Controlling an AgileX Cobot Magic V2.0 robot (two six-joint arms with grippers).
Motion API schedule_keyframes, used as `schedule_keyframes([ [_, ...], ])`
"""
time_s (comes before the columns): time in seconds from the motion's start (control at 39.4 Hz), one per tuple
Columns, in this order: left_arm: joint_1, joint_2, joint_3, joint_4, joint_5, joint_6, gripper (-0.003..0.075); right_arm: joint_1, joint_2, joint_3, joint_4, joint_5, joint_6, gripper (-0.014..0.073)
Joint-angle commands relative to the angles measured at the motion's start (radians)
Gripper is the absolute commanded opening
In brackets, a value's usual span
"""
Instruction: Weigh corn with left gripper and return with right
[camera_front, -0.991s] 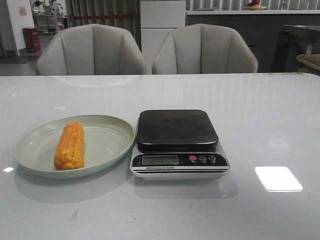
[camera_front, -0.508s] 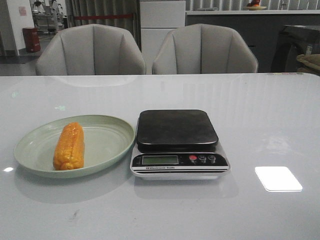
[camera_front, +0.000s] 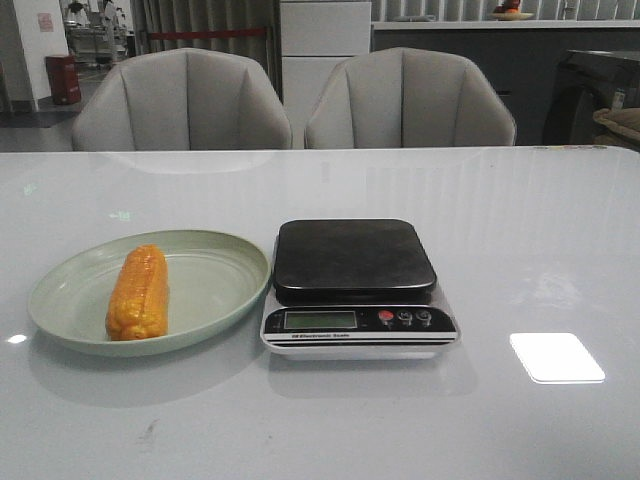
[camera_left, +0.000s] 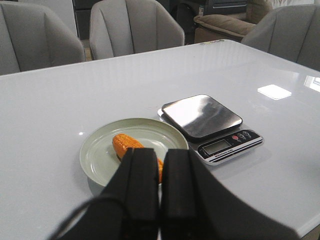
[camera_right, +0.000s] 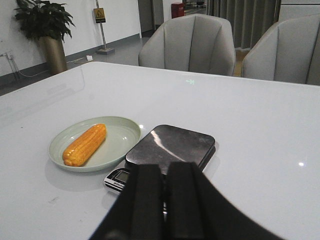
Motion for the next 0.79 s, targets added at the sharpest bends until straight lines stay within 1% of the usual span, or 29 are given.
schedule_keyframes([
  [0.0,0.002,0.004,-0.024,0.000,-0.081,-0.004,0.0113,-0.006,0.009,-0.027,-0.012,-0.074,-0.009,0.0147],
  [0.51,0.002,0.004,-0.022,0.000,-0.079,-0.004,0.0113,-0.006,0.009,-0.027,-0.012,-0.074,-0.009,0.0147],
  [0.64,0.004,0.004,0.003,0.000,-0.082,-0.004,0.0113,-0.006,0.009,-0.027,-0.012,-0.074,-0.009,0.0147],
  [0.71,0.033,0.004,0.036,0.044,-0.140,-0.004,0.0113,-0.006,0.009,-0.027,-0.012,-0.074,-0.009,0.0147],
  [0.76,0.062,0.004,0.063,0.047,-0.195,-0.004,0.0113,-0.006,0.009,-0.027,-0.012,-0.074,-0.009,0.0147],
])
